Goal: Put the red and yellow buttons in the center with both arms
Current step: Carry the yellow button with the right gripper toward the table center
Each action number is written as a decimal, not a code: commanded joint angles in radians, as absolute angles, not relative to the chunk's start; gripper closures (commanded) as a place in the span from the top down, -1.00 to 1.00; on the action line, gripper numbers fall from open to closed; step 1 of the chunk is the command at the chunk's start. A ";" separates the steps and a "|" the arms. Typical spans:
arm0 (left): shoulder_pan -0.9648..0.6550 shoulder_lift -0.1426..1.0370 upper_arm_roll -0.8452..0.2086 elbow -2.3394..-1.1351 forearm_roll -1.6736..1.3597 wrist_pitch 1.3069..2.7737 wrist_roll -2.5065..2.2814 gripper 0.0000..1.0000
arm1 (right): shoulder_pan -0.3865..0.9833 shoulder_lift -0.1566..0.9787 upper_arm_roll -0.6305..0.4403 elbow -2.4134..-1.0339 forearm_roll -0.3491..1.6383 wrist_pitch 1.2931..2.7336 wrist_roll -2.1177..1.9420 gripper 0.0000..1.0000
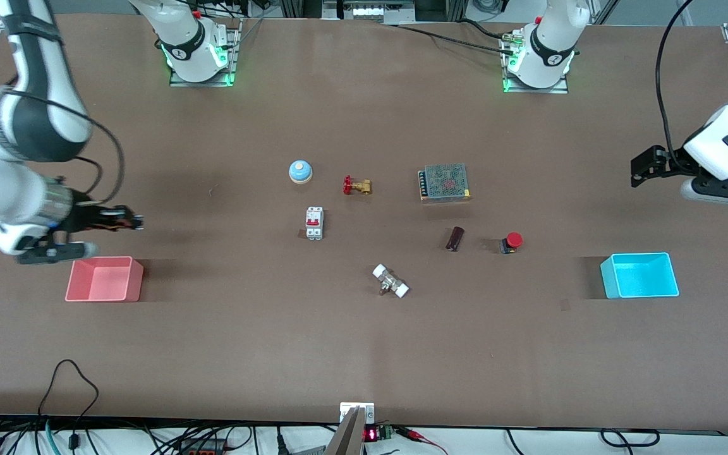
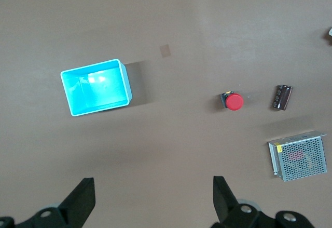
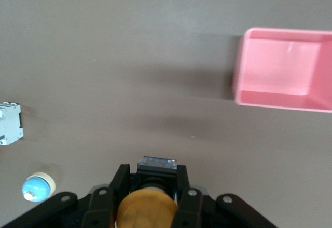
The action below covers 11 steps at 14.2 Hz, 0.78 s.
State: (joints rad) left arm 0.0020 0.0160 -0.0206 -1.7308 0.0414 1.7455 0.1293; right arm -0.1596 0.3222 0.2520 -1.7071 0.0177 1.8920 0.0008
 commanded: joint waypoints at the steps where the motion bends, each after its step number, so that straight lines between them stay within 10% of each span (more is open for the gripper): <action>1: 0.028 -0.005 -0.043 -1.735 0.032 1.729 0.147 1.00 | -0.097 0.328 0.264 -1.805 0.012 2.029 0.099 -1.00; 11: 0.023 -0.006 -0.048 -1.733 0.031 1.729 0.146 1.00 | 0.023 0.512 0.262 -1.898 -0.094 2.368 0.250 -1.00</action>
State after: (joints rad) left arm 0.0079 0.0096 -0.0357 -1.7306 0.0414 1.7431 0.1292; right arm 0.0233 0.4993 0.2618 -1.8982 -0.0803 2.3393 0.2365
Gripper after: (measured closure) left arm 0.000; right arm 0.595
